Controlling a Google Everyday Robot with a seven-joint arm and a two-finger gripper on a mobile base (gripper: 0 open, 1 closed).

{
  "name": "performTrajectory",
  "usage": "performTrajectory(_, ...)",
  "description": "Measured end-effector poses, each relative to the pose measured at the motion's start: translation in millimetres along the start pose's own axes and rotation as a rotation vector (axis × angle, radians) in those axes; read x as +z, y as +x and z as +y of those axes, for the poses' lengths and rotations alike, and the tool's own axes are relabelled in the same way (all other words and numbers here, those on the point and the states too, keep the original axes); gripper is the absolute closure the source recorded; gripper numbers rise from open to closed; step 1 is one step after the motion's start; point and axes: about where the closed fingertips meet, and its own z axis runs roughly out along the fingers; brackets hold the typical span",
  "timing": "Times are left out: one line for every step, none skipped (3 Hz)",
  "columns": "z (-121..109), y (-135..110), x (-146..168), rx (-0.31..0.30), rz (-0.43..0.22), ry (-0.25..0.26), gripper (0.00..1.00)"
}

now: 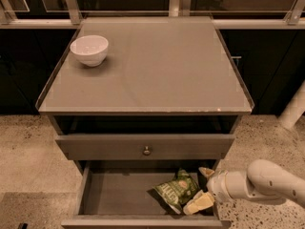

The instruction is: Pick green jalapeno chip bag from middle drawer and place on counter

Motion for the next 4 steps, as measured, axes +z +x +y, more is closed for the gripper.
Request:
performTrajectory(-10.8, -3.2, 22.6, -0.002, -0.056, 0.032, 0.00)
performTrajectory(-17.9, -9.9, 47.7, -0.014, -0.077, 0.033, 0.00)
performTrajectory(-20.3, -6.9, 72.2, -0.005, -0.070, 0.015, 0.00)
performTrajectory(-22.9, -1.4, 93.2, 0.004, -0.048, 0.001, 0.00)
